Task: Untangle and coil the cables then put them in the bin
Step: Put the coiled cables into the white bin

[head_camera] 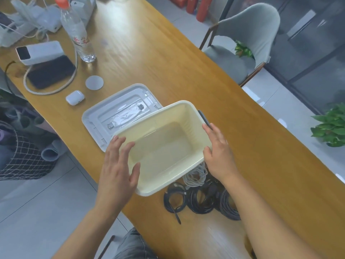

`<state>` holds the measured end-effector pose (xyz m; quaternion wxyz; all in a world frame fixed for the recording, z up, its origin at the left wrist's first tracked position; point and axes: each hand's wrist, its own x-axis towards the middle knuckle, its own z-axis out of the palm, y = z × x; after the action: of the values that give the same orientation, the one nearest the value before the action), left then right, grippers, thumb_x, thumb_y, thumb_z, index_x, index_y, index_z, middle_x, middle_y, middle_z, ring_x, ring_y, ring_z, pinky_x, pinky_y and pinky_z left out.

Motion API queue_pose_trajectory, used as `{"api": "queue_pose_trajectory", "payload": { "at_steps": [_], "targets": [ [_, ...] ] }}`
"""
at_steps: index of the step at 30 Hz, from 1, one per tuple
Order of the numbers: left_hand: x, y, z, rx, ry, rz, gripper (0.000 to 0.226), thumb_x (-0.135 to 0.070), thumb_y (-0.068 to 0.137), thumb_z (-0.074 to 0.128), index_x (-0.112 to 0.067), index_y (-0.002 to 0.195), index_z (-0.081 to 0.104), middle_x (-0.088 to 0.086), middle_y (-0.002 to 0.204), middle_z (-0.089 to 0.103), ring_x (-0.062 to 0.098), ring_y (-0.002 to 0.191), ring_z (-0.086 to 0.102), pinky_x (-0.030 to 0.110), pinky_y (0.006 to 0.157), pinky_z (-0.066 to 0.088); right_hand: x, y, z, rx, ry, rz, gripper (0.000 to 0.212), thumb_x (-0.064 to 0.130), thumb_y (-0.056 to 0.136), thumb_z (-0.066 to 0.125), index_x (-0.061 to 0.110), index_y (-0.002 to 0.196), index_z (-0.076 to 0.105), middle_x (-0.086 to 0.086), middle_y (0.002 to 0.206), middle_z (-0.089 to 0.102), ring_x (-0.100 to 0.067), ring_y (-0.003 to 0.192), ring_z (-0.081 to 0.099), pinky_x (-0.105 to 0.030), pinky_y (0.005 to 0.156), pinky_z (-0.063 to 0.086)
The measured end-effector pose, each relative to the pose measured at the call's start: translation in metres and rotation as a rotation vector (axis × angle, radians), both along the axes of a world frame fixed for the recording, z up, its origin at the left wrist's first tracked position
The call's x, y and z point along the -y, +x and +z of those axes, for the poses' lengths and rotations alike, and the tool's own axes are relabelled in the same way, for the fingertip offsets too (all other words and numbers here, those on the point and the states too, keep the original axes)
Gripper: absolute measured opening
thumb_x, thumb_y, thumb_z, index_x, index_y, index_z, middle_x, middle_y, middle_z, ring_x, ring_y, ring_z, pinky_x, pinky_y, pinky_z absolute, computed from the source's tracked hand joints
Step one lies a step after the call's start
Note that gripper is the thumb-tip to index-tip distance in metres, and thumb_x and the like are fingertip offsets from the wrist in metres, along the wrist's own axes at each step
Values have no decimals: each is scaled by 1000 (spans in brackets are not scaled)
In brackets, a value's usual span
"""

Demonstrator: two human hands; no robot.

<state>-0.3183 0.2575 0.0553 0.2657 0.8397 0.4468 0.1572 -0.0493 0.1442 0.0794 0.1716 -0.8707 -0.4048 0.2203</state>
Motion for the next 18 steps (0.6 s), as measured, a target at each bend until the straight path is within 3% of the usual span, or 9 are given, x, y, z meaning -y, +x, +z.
{"api": "queue_pose_trajectory", "payload": {
  "at_steps": [6,12,16,18],
  "targets": [
    [-5,7,0,2,36,-79,62,-19,94,71,-14,149,44,8,165,32,23,158,17,51,125,25,17,-4,1,32,-6,-104,78,-2,94,48,31,162,30,7,170,21,-23,146,32,-38,115,35],
    [4,-5,2,16,-114,93,77,-45,97,60,-14,160,27,9,169,20,23,158,16,48,125,25,32,-9,2,61,-40,-191,80,3,91,54,33,161,32,0,168,25,-28,143,32,-42,110,39],
    [13,-13,7,106,-288,68,76,-49,100,55,-33,163,15,-13,166,26,-1,146,27,34,115,35,43,-17,2,6,-30,-231,85,2,90,55,39,161,28,-1,168,25,-30,145,28,-46,115,35],
    [12,-12,12,155,-332,24,73,-44,103,53,-46,161,9,-22,164,28,-4,139,33,31,107,41,48,-21,0,-33,2,-261,88,1,88,57,41,161,27,0,167,28,-32,146,29,-48,115,35]
  ]
}}
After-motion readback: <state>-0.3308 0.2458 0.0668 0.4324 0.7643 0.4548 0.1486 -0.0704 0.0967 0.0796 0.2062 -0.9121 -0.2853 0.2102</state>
